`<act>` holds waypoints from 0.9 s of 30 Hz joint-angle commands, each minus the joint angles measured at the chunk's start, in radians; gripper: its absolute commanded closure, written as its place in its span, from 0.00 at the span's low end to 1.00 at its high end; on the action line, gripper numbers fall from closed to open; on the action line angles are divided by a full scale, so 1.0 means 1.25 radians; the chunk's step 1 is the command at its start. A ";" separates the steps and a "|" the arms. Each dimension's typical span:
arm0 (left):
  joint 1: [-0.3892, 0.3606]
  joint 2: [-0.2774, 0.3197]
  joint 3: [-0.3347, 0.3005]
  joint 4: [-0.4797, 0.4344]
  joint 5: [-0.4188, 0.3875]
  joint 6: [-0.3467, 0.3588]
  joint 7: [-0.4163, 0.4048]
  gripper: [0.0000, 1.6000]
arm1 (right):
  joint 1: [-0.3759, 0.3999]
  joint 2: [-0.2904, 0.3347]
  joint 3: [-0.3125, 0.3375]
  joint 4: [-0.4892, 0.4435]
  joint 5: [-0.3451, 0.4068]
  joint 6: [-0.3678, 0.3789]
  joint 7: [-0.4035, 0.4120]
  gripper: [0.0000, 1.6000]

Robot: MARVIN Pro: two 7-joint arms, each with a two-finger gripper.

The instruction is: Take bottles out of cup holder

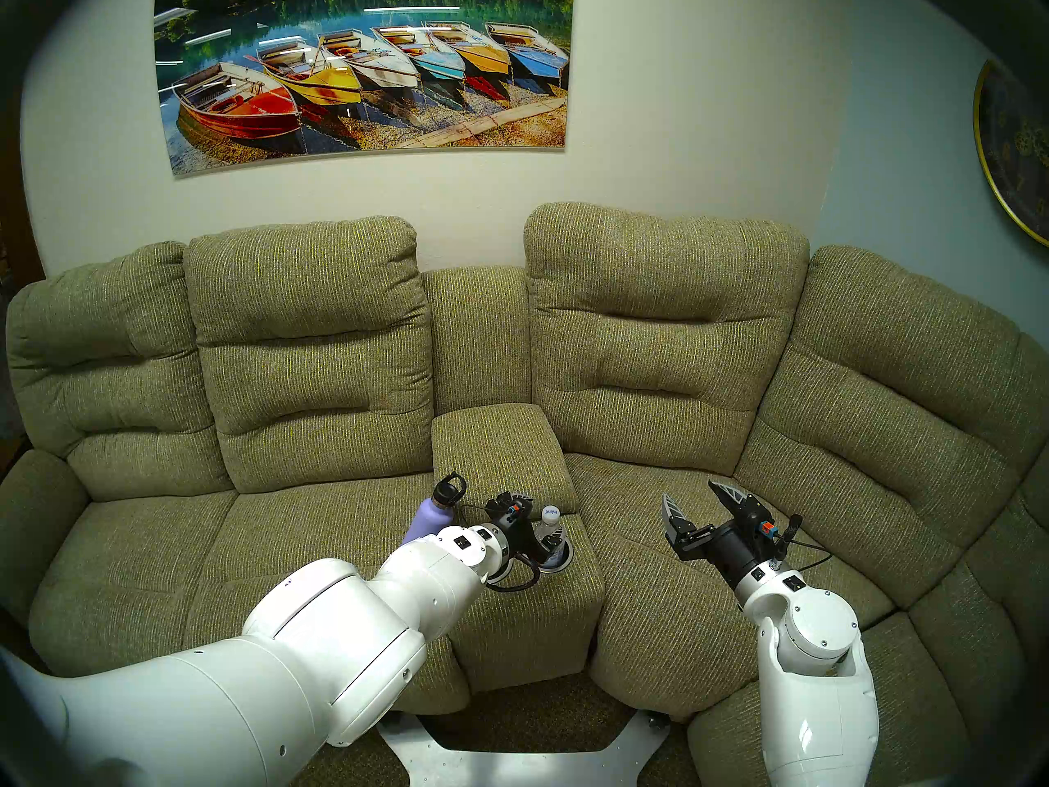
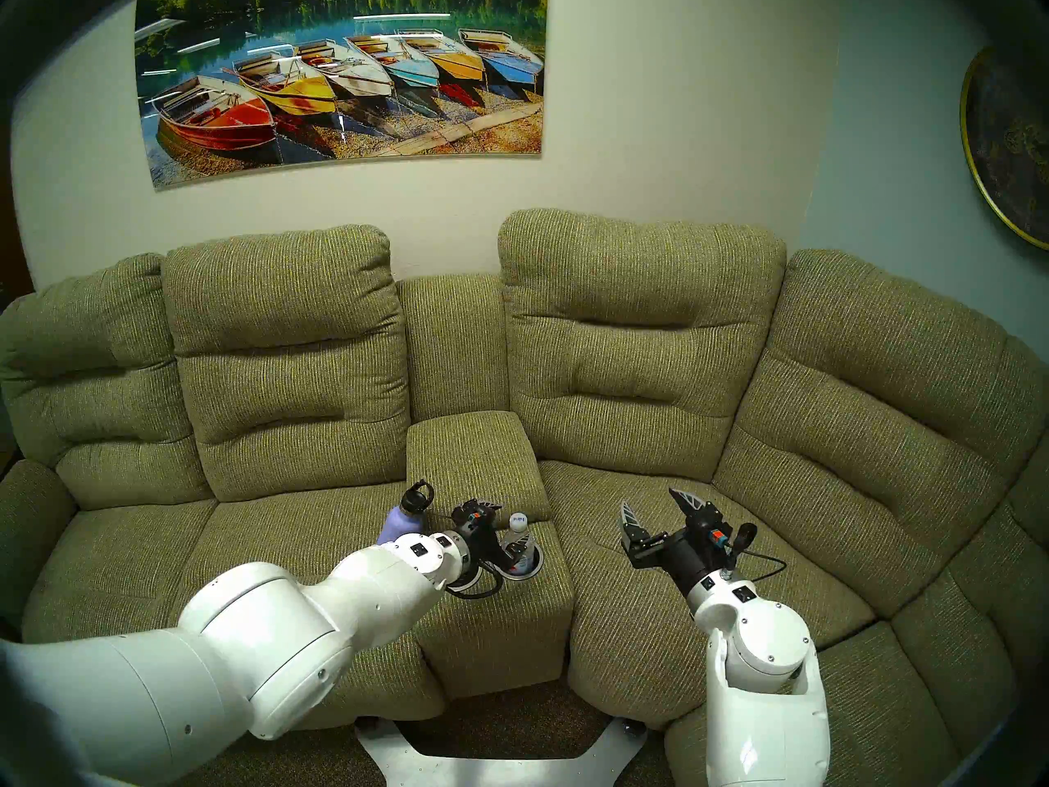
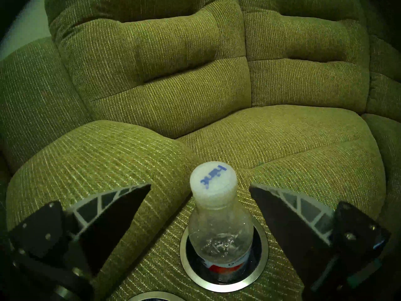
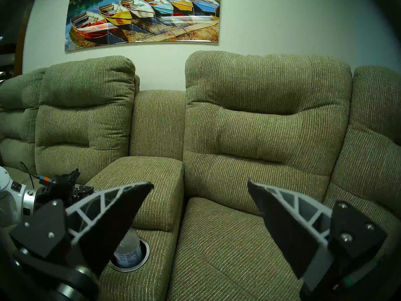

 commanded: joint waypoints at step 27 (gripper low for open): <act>-0.040 -0.022 0.018 -0.014 0.026 0.089 0.007 0.00 | 0.006 0.002 0.001 -0.011 0.001 -0.004 0.000 0.00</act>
